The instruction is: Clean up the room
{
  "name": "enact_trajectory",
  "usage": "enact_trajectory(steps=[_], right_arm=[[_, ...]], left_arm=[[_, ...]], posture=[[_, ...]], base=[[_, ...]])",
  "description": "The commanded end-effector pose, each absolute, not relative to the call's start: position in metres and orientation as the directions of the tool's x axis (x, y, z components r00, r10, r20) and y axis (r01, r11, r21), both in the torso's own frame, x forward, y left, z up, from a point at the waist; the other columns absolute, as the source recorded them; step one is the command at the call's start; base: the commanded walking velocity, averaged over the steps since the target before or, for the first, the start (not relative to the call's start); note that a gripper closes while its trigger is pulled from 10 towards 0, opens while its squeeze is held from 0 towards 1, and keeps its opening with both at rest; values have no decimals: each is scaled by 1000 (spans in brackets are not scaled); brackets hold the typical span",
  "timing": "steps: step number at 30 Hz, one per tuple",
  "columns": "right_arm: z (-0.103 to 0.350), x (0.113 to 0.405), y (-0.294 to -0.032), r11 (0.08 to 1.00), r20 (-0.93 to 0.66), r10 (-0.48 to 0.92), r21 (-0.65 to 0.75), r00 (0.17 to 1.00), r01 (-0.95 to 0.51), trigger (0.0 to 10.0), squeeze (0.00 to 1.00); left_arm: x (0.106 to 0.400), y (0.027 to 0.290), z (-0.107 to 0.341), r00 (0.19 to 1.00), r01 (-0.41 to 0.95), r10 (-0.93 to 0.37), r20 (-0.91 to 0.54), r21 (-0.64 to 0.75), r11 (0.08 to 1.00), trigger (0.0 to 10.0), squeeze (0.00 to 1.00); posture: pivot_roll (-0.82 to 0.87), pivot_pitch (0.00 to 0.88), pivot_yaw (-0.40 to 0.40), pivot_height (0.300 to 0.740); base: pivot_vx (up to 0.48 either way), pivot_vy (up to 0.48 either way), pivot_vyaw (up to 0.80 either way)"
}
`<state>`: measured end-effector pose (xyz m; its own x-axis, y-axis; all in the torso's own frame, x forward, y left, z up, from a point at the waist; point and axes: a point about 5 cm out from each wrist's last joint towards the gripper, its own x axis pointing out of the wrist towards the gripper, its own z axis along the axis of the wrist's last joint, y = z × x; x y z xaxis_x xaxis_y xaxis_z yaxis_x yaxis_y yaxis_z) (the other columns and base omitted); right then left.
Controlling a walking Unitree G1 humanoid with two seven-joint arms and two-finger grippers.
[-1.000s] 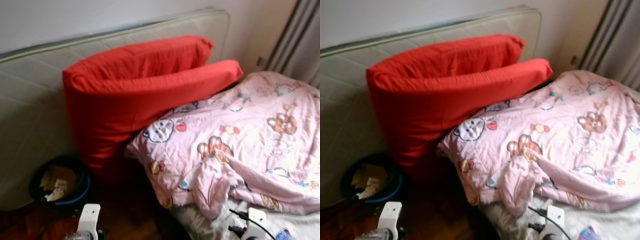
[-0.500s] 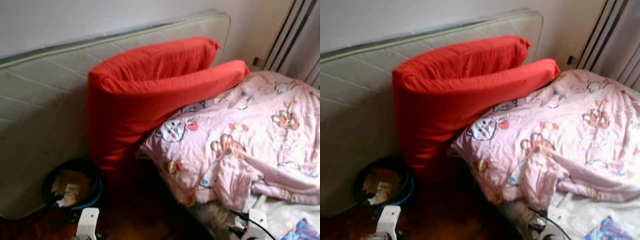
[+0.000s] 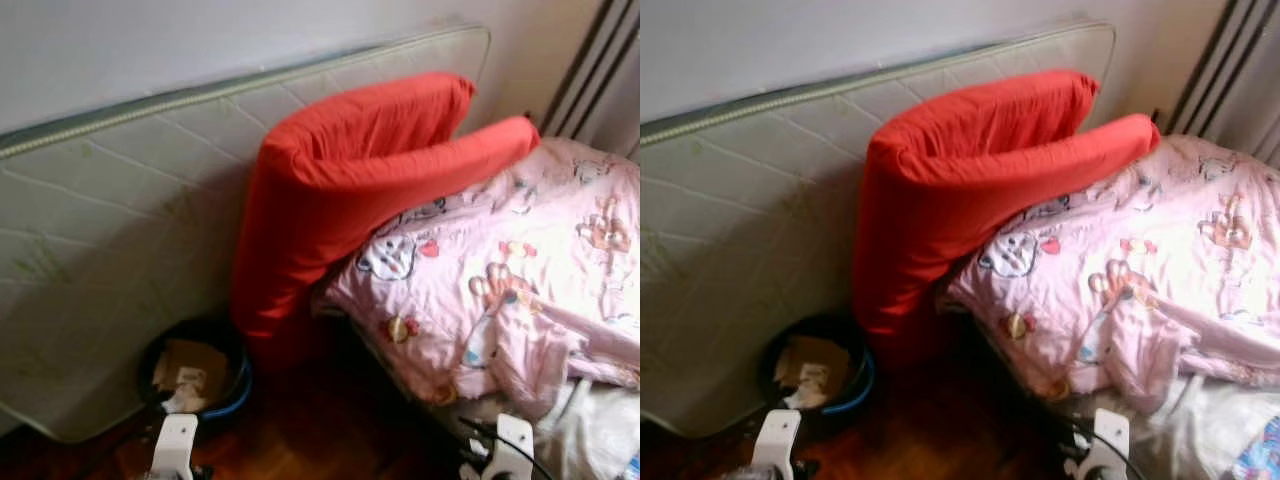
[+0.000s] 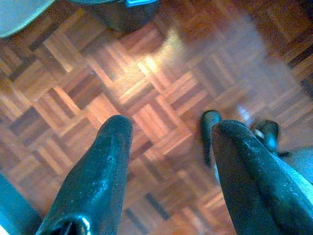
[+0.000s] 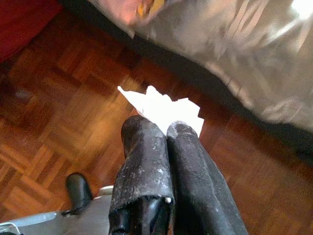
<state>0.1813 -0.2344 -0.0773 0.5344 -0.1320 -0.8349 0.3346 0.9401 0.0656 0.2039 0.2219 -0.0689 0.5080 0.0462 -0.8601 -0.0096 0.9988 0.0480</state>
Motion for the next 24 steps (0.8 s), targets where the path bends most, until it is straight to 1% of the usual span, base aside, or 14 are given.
enact_trajectory(steps=[1, 21, 22, 24], right_arm=[[-78, 180, -233, 939, -839, -129, 68, 529, 336, 10000, 0], [-78, 180, -233, 944, -839, -128, 62, 529, 325, 10000, 0], [-78, 180, -233, 944, -839, -127, 62, 529, 325, 10000, 0], [-78, 180, -233, 944, -839, -126, 62, 530, 323, 10000, 0]], left_arm=[[203, 225, -69, 505, 1, 52, -862, 61, 998, 10000, 0], [203, 225, -69, 505, -5, 53, -861, 58, 998, 10000, 0], [203, 225, -69, 506, -4, 55, -861, 61, 998, 10000, 0], [204, 225, -68, 506, 6, 59, -861, 71, 997, 10000, 0]], posture=[[-100, 0, -11, 740], [-97, 0, -11, 740], [-95, 0, -8, 740], [-92, 0, -7, 740]], base=[[0, 472, 0], [0, 473, 0], [0, 424, 0], [0, 0, 0]])
